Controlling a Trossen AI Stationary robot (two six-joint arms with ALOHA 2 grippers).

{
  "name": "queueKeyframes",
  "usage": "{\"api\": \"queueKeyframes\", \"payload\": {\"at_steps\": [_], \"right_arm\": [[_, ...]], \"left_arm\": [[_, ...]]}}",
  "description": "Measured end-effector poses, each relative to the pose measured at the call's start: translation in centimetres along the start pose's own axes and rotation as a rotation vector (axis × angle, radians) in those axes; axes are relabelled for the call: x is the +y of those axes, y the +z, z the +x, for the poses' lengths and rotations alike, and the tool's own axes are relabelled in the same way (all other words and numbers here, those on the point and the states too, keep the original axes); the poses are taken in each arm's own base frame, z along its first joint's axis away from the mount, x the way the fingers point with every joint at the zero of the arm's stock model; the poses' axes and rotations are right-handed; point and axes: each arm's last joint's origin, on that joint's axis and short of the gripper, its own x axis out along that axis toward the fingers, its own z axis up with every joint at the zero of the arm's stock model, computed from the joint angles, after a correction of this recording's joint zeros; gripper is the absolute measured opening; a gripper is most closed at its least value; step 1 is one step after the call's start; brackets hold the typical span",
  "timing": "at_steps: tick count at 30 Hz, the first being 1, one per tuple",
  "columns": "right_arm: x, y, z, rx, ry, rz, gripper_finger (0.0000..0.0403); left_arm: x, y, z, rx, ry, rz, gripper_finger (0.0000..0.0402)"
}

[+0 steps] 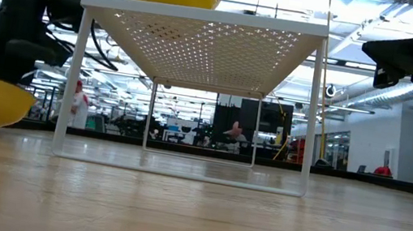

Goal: Pick & Place Mini bowls
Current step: Stack the top yellow patterned bowl on the yellow patterned bowl on the shelf

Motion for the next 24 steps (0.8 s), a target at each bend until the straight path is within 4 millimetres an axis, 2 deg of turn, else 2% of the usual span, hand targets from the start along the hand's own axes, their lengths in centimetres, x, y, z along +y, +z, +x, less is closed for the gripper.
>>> {"api": "queueKeyframes", "payload": {"at_steps": [9, 20, 24], "right_arm": [[0.0, -0.01, 0.0, 0.001, 0.0, 0.0, 0.0013], [0.0, -0.01, 0.0, 0.001, 0.0, 0.0, 0.0015], [0.0, 0.0, 0.0, 0.0, 0.0, 0.0, 0.0015]], "left_arm": [[-0.23, -0.21, -0.02, 0.064, -0.082, -0.001, 0.0093], [-0.34, -0.02, -0.02, 0.039, -0.088, 0.025, 0.0093], [-0.66, 0.39, -0.04, -0.002, -0.122, 0.023, 0.0121]]}}
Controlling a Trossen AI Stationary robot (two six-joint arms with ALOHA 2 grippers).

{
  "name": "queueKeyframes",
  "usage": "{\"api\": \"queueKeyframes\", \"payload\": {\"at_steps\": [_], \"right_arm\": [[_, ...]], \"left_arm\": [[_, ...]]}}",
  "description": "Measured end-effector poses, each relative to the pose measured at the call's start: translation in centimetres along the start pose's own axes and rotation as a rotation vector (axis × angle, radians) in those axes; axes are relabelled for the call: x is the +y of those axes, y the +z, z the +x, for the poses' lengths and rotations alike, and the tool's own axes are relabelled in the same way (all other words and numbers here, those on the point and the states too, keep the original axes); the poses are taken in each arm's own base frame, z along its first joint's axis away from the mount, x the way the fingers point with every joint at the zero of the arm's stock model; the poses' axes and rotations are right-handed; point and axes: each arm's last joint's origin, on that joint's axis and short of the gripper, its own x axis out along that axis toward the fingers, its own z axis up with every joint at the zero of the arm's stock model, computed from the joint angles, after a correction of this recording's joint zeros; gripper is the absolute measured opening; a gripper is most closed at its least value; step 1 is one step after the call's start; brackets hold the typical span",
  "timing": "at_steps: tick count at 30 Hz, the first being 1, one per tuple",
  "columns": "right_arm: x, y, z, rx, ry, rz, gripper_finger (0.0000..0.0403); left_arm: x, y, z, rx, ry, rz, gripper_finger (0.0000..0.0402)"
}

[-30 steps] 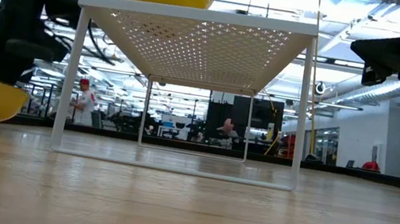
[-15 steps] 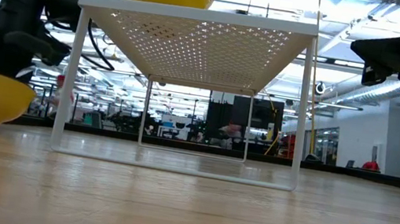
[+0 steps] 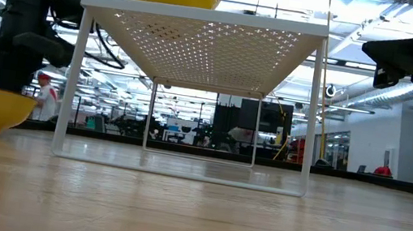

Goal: Pick & Place Mini bowls
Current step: Stack the top yellow patterned bowl on the yellow patterned bowl on the shelf

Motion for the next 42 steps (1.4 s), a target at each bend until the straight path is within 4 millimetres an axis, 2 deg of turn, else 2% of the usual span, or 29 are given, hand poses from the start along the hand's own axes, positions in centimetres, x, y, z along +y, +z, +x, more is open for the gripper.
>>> {"api": "queueKeyframes", "payload": {"at_steps": [7, 12, 16, 21, 29, 34, 38, 42], "right_arm": [[0.0, 0.0, 0.0, 0.0, 0.0, 0.0, 0.0012], [0.0, 0.0, 0.0, 0.0, 0.0, 0.0, 0.0013], [0.0, 0.0, 0.0, 0.0, 0.0, 0.0, 0.0011], [0.0, 0.0, 0.0, 0.0, 0.0, 0.0, 0.0015], [0.0, 0.0, 0.0, 0.0, 0.0, 0.0, 0.0012], [0.0, 0.0, 0.0, 0.0, 0.0, 0.0, 0.0012], [0.0, 0.0, 0.0, 0.0, 0.0, 0.0, 0.0013], [0.0, 0.0, 0.0, 0.0, 0.0, 0.0, 0.0011]], "left_arm": [[0.1, -0.3, 0.0, 0.028, 0.017, 0.01, 0.0211], [0.1, -0.3, 0.0, 0.033, 0.014, 0.013, 0.0227], [0.1, -0.4, 0.0, 0.052, -0.003, -0.017, 0.021], [0.2, -0.5, 0.0, 0.06, 0.004, -0.035, 0.017], [0.6, -1.0, 1.4, 0.087, 0.005, -0.032, 0.0076], [0.4, -1.0, 1.2, 0.104, -0.034, -0.004, 0.002], [0.2, -0.8, 0.5, 0.082, -0.051, 0.004, 0.0015], [0.0, -0.3, -0.9, -0.012, -0.031, 0.019, 0.0015]]}}
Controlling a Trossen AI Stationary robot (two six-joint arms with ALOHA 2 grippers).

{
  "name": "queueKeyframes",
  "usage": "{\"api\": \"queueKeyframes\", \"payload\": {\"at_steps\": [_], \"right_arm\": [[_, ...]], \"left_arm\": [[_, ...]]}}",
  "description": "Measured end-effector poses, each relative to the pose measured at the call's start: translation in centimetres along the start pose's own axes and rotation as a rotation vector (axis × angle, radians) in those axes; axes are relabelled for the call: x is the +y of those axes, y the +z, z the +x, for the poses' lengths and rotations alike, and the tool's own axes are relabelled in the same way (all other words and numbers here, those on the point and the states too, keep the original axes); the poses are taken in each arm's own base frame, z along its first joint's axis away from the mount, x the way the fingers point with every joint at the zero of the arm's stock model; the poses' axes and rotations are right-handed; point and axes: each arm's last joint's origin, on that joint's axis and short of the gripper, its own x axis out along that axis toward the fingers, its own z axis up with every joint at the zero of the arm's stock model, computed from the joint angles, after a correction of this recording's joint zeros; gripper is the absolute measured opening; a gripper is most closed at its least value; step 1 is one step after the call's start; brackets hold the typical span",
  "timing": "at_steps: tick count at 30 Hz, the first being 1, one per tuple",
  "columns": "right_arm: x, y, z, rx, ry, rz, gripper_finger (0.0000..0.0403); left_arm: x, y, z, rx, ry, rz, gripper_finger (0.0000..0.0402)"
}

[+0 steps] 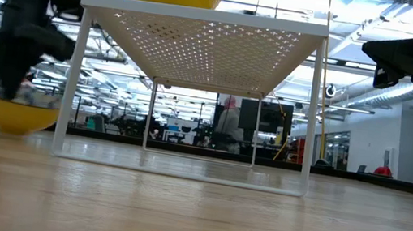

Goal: Pick & Place Mini bowls
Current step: Stack the top yellow patterned bowl on the yellow patterned bowl on the shelf

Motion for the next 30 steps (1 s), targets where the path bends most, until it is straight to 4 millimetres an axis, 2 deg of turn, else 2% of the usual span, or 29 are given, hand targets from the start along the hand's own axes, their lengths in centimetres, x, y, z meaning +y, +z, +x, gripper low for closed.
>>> {"api": "queueKeyframes", "payload": {"at_steps": [6, 14, 30], "right_arm": [[0.0, 0.0, 0.0, 0.0, 0.0, 0.0, 0.0016], [0.0, 0.0, 0.0, 0.0, 0.0, 0.0, 0.0012], [0.0, 0.0, 0.0, 0.0, 0.0, 0.0, 0.0015]], "left_arm": [[-0.4, 0.4, -3.1, -0.093, -0.006, 0.012, 0.0011], [-1.1, 0.3, -8.4, -0.215, -0.009, 0.052, 0.001], [-3.1, -1.2, -19.3, -0.497, -0.259, 0.119, 0.0009]]}}
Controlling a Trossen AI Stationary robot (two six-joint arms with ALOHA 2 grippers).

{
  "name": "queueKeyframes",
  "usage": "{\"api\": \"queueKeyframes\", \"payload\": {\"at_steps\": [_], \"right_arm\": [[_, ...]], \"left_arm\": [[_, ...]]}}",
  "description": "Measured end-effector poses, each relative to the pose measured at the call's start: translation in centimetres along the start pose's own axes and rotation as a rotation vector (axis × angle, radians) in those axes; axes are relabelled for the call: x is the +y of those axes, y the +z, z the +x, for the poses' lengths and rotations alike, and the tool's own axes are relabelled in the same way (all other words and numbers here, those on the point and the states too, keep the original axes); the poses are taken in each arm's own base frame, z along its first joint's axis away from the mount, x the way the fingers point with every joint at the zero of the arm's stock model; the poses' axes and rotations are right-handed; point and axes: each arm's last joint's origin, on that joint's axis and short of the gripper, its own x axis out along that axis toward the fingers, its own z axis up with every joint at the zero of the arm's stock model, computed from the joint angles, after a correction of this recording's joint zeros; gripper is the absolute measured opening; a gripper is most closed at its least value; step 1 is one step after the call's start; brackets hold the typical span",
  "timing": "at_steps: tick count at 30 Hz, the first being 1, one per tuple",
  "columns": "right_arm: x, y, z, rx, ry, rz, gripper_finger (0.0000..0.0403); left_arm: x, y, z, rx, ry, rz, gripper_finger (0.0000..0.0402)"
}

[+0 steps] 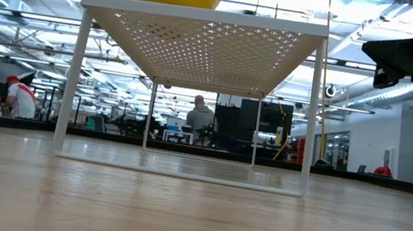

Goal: Pick & Place Mini bowls
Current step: Stack the top yellow patterned bowl on the yellow patterned bowl on the shelf

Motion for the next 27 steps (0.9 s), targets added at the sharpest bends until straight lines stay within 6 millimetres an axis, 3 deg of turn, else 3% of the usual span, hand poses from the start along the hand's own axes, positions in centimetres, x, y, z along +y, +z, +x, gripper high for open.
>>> {"api": "queueKeyframes", "payload": {"at_steps": [6, 22, 27], "right_arm": [[0.0, 0.0, 0.0, 0.0, 0.0, 0.0, 0.0014], [0.0, 0.0, 0.0, 0.0, 0.0, 0.0, 0.0012], [0.0, 0.0, 0.0, 0.0, 0.0, 0.0, 0.0015]], "left_arm": [[-1.6, 1.0, -1.1, -0.06, -0.097, 0.035, 0.0009], [-11.3, 4.7, 3.3, 0.068, -0.273, 0.372, 0.0009], [-12.8, 5.4, 4.7, 0.118, -0.218, 0.417, 0.0012]]}}
